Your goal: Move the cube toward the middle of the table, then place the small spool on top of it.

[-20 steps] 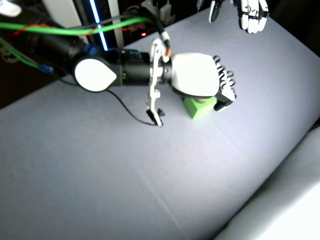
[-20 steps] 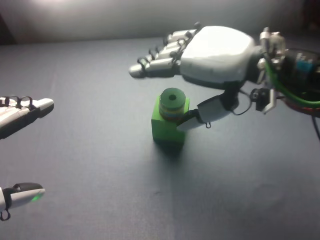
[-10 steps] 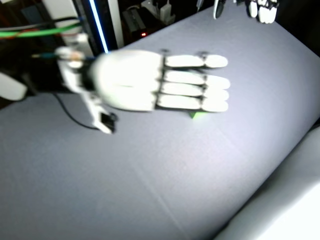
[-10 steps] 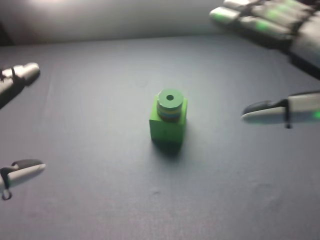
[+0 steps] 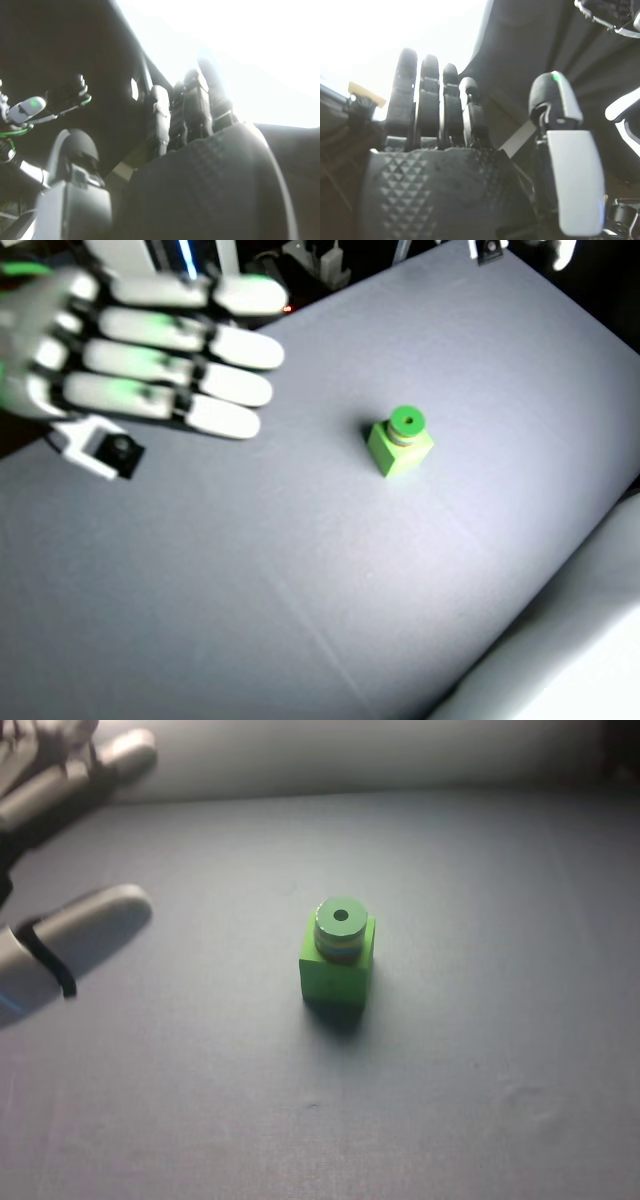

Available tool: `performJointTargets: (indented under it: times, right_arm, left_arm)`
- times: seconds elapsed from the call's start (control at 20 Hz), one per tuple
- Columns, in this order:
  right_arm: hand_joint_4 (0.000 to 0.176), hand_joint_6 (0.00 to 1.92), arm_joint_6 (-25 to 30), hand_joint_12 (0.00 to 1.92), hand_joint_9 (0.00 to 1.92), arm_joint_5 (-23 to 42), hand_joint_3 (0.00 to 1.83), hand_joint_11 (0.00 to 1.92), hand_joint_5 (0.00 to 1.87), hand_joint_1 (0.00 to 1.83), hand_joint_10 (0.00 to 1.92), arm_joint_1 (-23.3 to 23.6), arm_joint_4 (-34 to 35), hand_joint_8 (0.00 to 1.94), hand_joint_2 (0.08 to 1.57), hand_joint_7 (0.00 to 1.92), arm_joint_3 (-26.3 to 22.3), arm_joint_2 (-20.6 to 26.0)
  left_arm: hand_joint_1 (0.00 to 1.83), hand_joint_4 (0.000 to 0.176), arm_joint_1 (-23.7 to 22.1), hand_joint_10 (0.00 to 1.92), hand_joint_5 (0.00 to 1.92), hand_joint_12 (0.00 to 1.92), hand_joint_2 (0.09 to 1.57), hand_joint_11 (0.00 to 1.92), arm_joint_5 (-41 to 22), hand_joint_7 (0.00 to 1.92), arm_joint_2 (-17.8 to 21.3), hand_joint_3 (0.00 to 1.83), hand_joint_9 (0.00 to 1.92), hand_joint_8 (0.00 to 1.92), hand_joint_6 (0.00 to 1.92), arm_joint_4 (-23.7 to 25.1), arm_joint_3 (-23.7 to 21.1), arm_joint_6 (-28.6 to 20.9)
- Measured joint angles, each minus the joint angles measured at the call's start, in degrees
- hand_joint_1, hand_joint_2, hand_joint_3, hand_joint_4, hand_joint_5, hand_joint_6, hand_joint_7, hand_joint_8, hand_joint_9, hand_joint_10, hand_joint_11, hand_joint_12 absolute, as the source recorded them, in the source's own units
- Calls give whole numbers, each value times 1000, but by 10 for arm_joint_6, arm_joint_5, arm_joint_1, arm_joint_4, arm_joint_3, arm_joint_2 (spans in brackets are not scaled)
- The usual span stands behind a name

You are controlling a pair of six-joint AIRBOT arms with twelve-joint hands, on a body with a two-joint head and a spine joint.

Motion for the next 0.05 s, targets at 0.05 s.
performJointTargets:
  times: [0.05]
  right_arm:
    - [70,0,-15,13,30,-9,25,29,196,312,1,12,-23,0,1353,56,-9,2]
  left_arm:
    - [309,58,-6,19,287,0,1311,0,1,84,1,6,60,0,7,-3,2,0]
